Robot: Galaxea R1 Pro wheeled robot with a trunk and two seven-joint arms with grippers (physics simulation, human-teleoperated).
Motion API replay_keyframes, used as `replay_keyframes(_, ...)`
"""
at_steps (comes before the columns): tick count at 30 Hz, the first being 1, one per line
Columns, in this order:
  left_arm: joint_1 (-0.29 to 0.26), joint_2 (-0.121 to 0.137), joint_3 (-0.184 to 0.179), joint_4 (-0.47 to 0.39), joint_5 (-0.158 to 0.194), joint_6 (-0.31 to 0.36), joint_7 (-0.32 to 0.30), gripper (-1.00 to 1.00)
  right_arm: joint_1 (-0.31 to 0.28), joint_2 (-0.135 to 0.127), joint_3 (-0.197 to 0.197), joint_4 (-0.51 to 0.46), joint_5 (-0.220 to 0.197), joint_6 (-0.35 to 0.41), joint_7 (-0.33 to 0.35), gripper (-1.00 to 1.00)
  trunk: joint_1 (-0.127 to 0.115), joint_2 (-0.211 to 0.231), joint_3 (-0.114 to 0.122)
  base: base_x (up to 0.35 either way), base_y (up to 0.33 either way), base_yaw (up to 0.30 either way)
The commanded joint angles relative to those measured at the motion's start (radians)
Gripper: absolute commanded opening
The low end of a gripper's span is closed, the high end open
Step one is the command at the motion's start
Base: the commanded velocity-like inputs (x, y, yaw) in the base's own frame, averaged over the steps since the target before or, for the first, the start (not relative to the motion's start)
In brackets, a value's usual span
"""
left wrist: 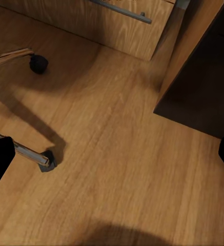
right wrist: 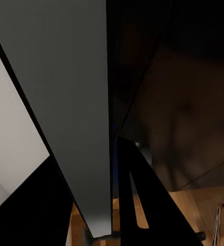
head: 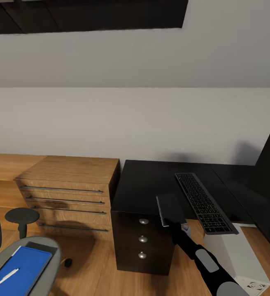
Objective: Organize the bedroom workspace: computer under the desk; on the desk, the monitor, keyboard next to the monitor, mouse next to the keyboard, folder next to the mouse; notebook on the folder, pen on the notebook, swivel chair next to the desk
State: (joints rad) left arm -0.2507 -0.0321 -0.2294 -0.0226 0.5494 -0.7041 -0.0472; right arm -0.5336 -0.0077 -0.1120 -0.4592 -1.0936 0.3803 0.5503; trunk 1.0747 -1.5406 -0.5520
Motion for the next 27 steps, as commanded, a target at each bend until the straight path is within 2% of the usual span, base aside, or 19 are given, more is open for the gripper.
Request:
replay_keyframes(1,-0.001,0.0,-0.006,0.001,0.011,-0.003,-0.005,1.0,0.0,0.0,-0.005,0.004,0.014,0.0,-0.001,-1.0,0.0,0.0,-0.001,0.118,0.0,0.0)
replay_keyframes(9,-0.001,0.0,-0.005,0.001,0.011,-0.003,-0.005,1.0,0.0,0.0,-0.005,0.004,0.014,0.0,-0.001,-1.0,0.0,0.0,-0.001,0.103,0.0,0.0)
replay_keyframes(27,-0.001,0.0,-0.005,0.001,0.011,-0.003,-0.005,1.0,0.0,0.0,-0.005,0.005,0.014,0.0,-0.001,-1.0,0.0,0.0,-0.001,0.008,0.0,0.0)
